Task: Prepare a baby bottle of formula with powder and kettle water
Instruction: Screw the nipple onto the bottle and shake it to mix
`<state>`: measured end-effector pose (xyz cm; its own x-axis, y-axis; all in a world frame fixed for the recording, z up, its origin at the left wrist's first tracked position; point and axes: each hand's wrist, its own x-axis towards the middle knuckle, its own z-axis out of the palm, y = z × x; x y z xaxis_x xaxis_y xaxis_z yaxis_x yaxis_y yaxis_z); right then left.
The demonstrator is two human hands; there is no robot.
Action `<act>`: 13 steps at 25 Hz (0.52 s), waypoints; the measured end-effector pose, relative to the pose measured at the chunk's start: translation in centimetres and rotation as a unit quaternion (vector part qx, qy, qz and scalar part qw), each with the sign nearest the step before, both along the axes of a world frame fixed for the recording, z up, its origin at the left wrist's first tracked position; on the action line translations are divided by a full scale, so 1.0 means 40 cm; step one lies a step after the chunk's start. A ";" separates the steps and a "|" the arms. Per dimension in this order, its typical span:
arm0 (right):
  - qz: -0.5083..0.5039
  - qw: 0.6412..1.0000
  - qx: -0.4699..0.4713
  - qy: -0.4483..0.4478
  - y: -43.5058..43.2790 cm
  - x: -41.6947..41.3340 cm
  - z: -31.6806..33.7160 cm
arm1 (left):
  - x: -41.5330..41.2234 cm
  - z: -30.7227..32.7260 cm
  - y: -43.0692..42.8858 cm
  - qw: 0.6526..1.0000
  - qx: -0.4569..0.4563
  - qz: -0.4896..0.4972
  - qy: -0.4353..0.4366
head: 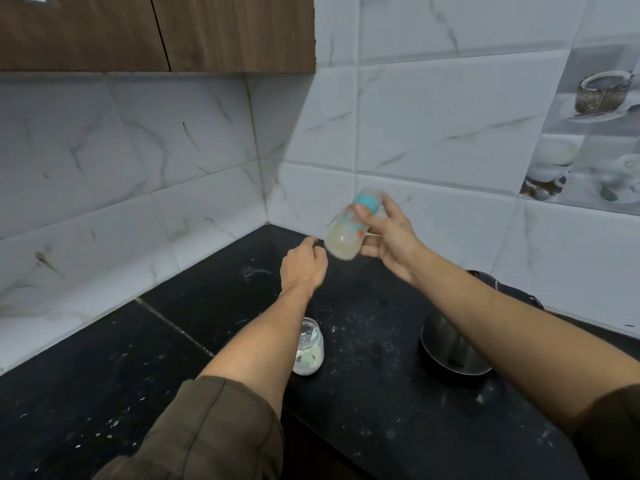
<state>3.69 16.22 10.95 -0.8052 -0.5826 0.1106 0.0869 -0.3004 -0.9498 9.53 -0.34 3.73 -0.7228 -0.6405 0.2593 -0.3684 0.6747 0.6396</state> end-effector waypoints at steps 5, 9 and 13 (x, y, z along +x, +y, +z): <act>-0.017 1.000 -0.014 -0.012 0.000 -0.003 -0.003 | 0.008 0.005 0.000 1.000 -0.002 -0.003 0.005; -0.119 0.979 -0.121 -0.110 -0.013 -0.046 0.003 | 0.016 0.009 -0.009 1.000 -0.004 0.012 0.005; 0.026 0.999 0.033 0.016 -0.005 0.000 0.003 | 0.008 0.007 -0.012 1.000 -0.010 0.005 -0.001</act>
<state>3.70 16.00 11.08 -0.7700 -0.6309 0.0952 0.0701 -0.2319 -0.9702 9.86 -0.81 4.01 -0.7162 -0.6431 0.2711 -0.3765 0.6831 0.6258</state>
